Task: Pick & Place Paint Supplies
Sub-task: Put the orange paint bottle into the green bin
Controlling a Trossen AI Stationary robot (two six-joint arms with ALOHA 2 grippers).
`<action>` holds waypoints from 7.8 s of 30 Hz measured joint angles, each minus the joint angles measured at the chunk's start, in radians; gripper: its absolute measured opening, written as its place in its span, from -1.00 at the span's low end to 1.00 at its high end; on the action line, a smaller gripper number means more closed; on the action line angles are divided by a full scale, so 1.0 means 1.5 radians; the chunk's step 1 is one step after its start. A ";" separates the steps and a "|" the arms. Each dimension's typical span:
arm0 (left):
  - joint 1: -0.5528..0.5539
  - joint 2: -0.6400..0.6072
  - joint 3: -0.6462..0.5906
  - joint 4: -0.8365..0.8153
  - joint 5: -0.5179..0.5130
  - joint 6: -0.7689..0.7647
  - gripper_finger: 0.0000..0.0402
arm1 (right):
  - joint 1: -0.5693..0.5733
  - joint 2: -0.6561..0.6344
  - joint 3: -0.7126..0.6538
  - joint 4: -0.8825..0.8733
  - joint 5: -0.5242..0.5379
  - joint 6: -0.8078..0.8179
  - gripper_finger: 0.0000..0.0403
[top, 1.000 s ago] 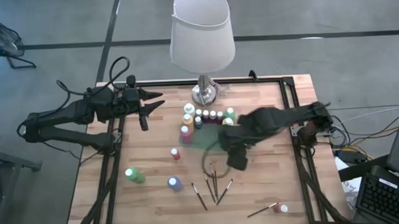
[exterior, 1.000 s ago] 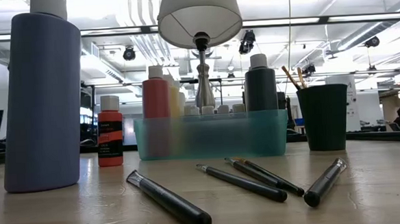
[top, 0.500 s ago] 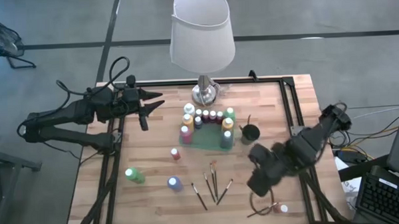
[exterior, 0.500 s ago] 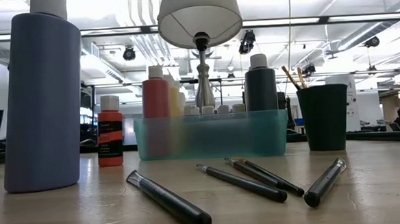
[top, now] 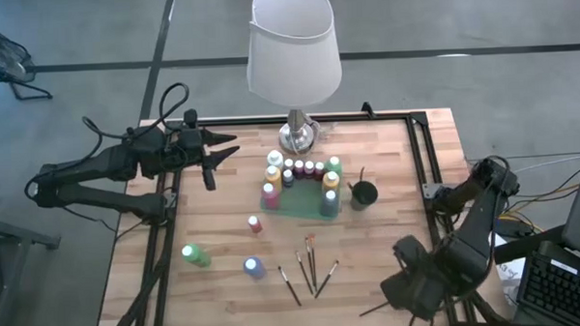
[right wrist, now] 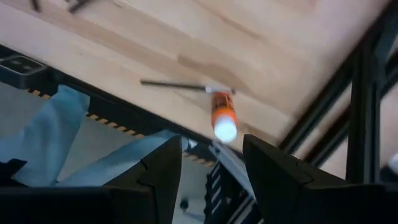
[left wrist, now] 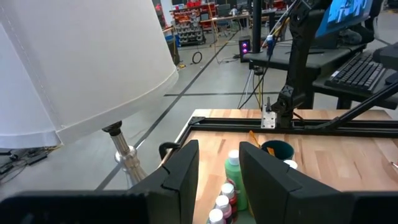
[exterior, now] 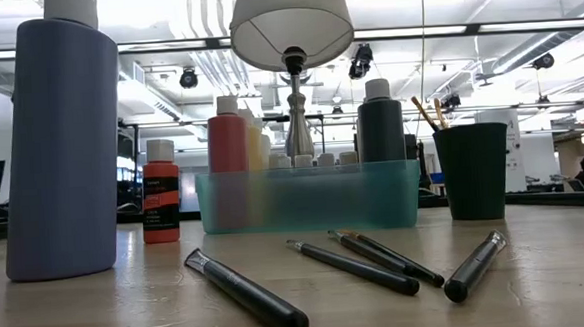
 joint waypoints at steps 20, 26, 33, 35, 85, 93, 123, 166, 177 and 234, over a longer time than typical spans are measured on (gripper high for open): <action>0.000 0.002 0.000 0.000 0.000 0.026 -0.39 | 0.069 0.070 -0.036 0.056 -0.073 0.110 -0.15; 0.000 0.002 0.000 0.000 0.000 0.026 -0.39 | 0.082 0.092 -0.037 0.065 -0.072 0.114 -0.06; 0.000 0.002 0.000 0.000 0.000 0.024 -0.39 | 0.085 0.107 -0.037 0.080 -0.070 0.117 0.07; 0.000 0.004 0.000 0.000 0.000 0.023 -0.39 | 0.085 0.112 -0.038 0.094 -0.069 0.117 0.10; 0.000 0.032 -0.001 -0.001 0.000 0.047 -0.39 | 0.086 0.114 -0.223 0.259 -0.072 0.060 -0.44; 0.000 0.031 -0.001 0.004 -0.003 -0.009 -0.39 | 0.086 0.114 -0.223 0.258 -0.072 0.059 -0.43; 0.000 0.040 -0.001 -0.001 -0.002 -0.012 -0.39 | -0.067 -0.038 -0.221 0.162 0.047 -0.253 -0.44; 0.000 0.046 -0.001 -0.037 0.005 0.072 -0.39 | -0.529 -0.029 -0.035 0.305 0.095 -1.017 -0.44; 0.002 0.016 -0.001 -0.035 -0.058 0.018 -0.39 | -0.589 0.044 -0.034 0.323 0.063 -1.097 -0.44; 0.002 -0.054 -0.001 -0.026 -0.062 0.020 -0.39 | -0.682 0.412 0.292 0.116 0.063 -1.307 -0.44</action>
